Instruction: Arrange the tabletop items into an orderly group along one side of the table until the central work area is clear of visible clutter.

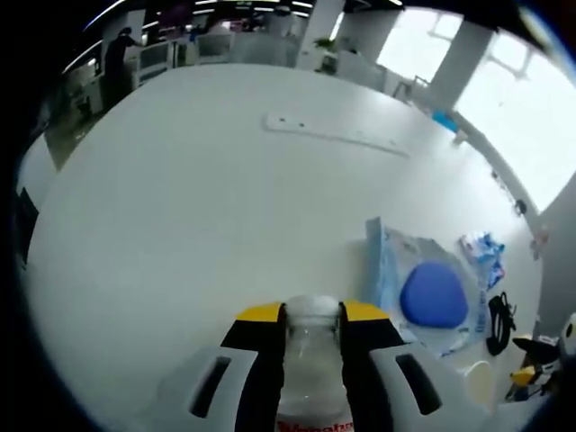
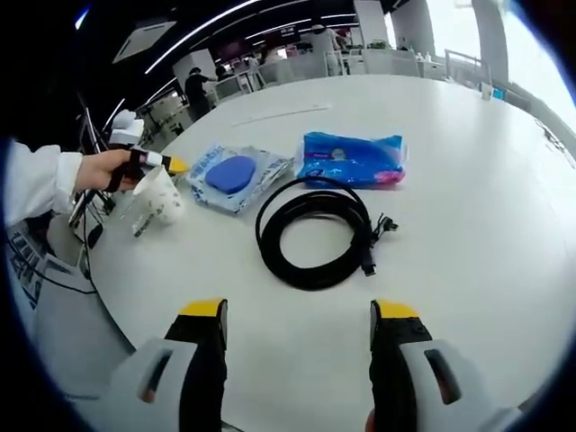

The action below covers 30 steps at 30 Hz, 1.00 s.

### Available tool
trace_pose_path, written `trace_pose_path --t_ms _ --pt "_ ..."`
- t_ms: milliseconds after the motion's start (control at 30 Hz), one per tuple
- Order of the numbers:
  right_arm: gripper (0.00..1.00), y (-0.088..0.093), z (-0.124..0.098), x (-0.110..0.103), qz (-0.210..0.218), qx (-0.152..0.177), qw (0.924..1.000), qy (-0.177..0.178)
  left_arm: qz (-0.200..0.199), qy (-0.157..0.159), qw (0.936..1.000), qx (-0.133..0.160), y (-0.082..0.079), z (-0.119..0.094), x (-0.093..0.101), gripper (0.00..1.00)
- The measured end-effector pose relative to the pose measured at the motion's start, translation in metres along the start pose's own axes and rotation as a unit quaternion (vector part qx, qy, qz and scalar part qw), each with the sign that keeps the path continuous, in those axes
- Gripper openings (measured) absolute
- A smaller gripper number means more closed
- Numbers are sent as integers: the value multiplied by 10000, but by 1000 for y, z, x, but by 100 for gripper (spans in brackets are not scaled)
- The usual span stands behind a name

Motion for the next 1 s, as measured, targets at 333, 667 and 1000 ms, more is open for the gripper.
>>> trace_pose_path --t_ms 333,667,1000 --pt "62 -7 4 4 157 29 9999 45 -27 17 10000 43 -1 2 -1 19" --pt "63 -15 7 2 183 140 9997 -121 -52 -9 9999 87 -3 6 -1 19" --pt "63 -18 6 8 339 206 9992 -105 -58 -27 9999 116 -3 9 -2 19"
Point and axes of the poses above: the point that each gripper's makers call its tool centre point, and the gripper's own axes: z roughly forward along the fingers, x roughly to its right, y roughly out of its underside, the point moved 5 cm from there along -z, roughly backward along the fingers, and after that the axes turned 7 degrees about y, right-handed, at the moved point
